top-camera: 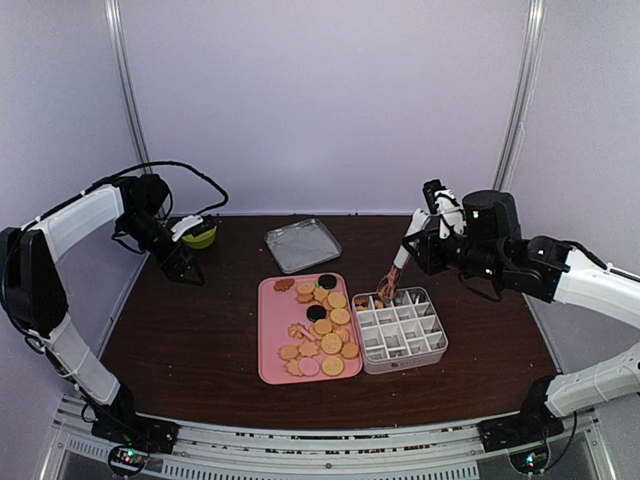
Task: Pack the cookies
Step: Place the fake cookies in the empty pocket of the box, then pick up the fake cookies from the plate.
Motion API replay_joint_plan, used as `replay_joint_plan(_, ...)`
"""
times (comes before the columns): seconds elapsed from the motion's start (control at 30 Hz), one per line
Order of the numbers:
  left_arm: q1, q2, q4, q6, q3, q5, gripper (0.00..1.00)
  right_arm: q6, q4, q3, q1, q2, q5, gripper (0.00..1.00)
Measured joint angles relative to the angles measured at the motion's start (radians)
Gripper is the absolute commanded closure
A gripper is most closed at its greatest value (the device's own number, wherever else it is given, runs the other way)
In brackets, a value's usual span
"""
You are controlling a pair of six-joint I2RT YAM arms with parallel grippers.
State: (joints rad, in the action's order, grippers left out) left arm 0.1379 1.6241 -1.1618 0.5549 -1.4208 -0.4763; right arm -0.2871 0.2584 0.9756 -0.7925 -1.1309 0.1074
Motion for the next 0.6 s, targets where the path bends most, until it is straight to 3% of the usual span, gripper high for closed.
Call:
replay_joint_plan(0.27,-0.002,-0.064,-0.004,0.000,0.023,0.002,0.07,0.000,-0.012,0.033,-0.109,-0.027,-0.007,0.74)
replay_joint_plan(0.6,-0.002,-0.143,-0.019,0.000,0.097,0.012,0.07,0.003,-0.137,0.072,-0.249,-0.207,-0.004,0.74)
